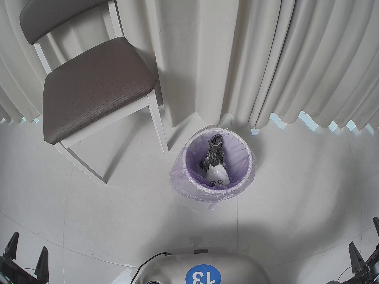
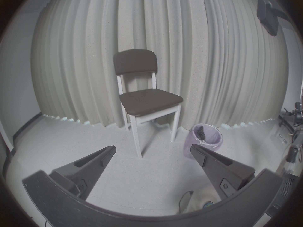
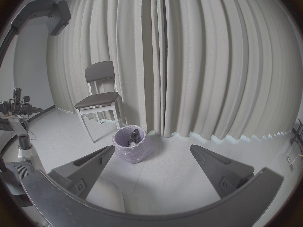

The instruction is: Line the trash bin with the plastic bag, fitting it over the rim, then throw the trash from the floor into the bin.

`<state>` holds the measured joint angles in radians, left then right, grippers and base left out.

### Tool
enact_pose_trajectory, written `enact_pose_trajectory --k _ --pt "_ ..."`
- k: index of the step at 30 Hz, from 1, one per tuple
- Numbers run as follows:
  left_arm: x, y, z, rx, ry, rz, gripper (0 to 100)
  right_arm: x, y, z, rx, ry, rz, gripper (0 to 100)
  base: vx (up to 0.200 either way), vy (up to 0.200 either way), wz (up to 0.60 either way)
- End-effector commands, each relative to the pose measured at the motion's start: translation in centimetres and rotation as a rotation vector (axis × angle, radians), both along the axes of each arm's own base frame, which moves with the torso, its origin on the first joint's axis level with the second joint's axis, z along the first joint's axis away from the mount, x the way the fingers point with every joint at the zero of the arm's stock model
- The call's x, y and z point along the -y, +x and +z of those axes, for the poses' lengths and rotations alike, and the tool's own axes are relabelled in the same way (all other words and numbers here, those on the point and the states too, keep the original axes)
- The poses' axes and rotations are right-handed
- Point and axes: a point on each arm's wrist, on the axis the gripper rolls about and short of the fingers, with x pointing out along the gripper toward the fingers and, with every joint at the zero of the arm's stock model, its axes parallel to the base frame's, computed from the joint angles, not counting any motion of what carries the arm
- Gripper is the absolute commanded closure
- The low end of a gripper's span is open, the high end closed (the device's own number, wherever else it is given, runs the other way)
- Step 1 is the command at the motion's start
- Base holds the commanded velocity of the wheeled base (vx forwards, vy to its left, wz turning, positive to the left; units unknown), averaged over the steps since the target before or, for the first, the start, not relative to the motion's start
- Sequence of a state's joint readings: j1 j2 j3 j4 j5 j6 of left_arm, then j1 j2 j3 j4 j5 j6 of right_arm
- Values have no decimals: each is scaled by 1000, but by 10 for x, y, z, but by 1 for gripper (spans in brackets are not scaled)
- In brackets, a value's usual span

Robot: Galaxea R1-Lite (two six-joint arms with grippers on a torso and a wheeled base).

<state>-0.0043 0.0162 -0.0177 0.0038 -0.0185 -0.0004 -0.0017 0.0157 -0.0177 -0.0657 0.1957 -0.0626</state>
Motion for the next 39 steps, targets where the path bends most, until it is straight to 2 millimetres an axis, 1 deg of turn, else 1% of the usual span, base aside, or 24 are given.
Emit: enact_pose_trajectory --k 1,2,3,6,8,11,13,15,18,19,24,28,39 --pt "0 0 -6 -7 -3 18 0 3 1 -10 -53 0 -124 0 0 0 0" --pt "0 0 -6 -7 -3 20 0 3 1 -11 -55 0 -127 0 0 0 0" --pt "0 0 -5 -5 -13 24 0 4 1 -12 -76 14 -168 0 0 0 0" --pt "-1 0 -5 2 -29 32 0 4 1 -12 -78 74 -179 0 0 0 0" --pt "-1 0 -5 2 -27 30 0 4 1 -12 -78 82 -182 0 0 0 0" --pt "0 0 -5 4 -15 21 0 4 1 -12 -78 59 -169 0 0 0 0" --pt "0 0 -5 6 26 -16 0 2 1 -12 -63 -19 -106 0 0 0 0" --pt "1 0 -5 7 39 -29 0 2 1 -11 -56 -34 -85 0 0 0 0" --pt "1 0 -5 -1 2 -22 0 3 1 -11 -73 83 -124 0 0 0 0" --pt "0 0 -5 -1 -36 4 0 4 1 -11 -72 112 -155 0 0 0 0" --pt "0 0 -4 0 -47 11 0 3 1 -11 -68 66 -153 0 0 0 0" --pt "0 0 -5 4 7 9 0 4 1 -11 -68 60 -155 0 0 0 0" --pt "0 0 -5 2 5 7 0 3 1 -11 -67 57 -151 0 0 0 0"
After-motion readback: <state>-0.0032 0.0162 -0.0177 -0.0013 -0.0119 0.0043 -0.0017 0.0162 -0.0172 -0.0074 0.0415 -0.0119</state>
